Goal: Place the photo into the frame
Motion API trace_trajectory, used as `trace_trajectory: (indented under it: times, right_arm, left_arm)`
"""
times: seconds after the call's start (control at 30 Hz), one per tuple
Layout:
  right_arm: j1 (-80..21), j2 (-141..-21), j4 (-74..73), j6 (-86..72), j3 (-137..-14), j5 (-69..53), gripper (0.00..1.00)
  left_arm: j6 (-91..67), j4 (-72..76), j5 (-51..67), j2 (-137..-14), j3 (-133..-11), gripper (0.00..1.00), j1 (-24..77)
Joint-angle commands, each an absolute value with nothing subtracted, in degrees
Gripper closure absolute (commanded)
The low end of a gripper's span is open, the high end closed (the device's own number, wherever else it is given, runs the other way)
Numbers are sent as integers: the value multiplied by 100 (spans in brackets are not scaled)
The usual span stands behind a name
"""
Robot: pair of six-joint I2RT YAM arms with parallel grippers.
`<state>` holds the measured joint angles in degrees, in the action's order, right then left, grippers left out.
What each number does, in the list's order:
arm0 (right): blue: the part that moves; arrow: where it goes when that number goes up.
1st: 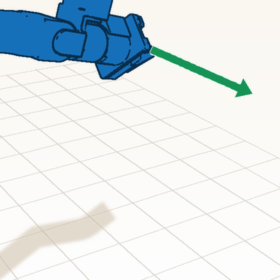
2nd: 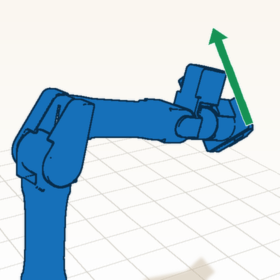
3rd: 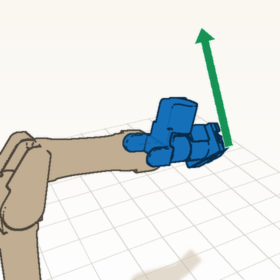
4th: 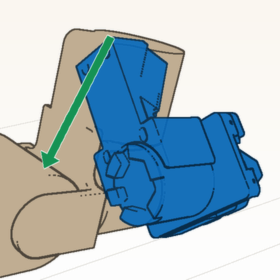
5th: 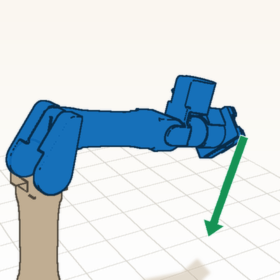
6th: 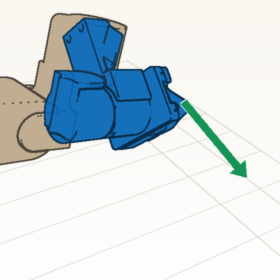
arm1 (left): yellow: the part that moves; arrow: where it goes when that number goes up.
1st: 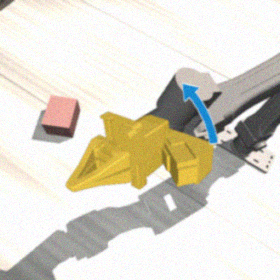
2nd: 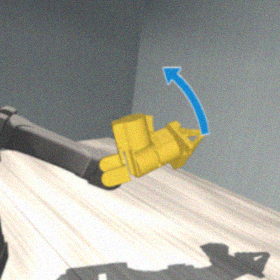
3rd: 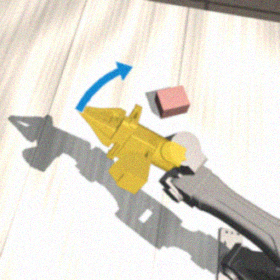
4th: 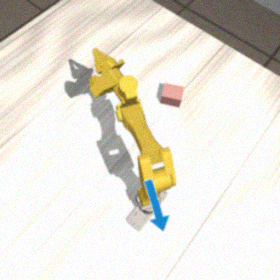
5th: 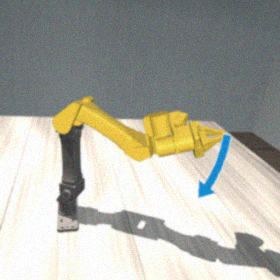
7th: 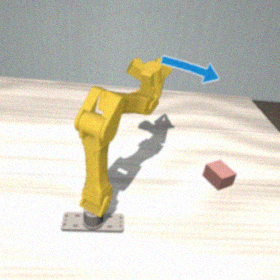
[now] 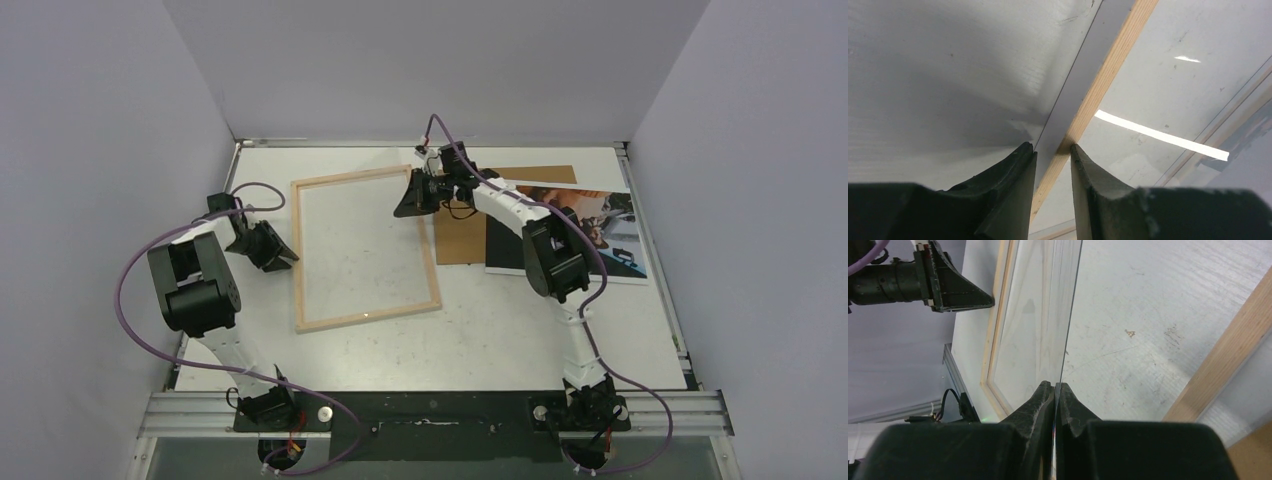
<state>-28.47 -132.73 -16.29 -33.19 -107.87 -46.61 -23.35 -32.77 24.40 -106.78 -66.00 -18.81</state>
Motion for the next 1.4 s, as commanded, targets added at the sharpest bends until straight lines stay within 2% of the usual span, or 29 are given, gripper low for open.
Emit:
trace_trajectory:
  times: [0.0,0.2,0.53,0.67,1.37]
  right_arm:
    - [-2847,-12596,-1294,-3133,-10723,-4810,100]
    - [-2895,-12643,-990,-3093,-10681,-4953,100]
    - [-2962,-12416,-215,-3472,-10513,-5233,100]
    - [-2962,-12288,-45,-3672,-10447,-5298,100]
    - [-2980,-12447,1018,-4679,-10542,-5476,100]
  left_arm:
    - [-2272,-3298,2239,-10835,-6798,71,-1879]
    - [-2203,-3379,2189,-10861,-6830,73,-1881]
    - [-2197,-3384,2271,-10903,-6862,91,-1881]
    - [-2182,-3397,2294,-10929,-6898,95,-1881]
    - [-2153,-3463,2327,-11012,-7004,99,-1881]
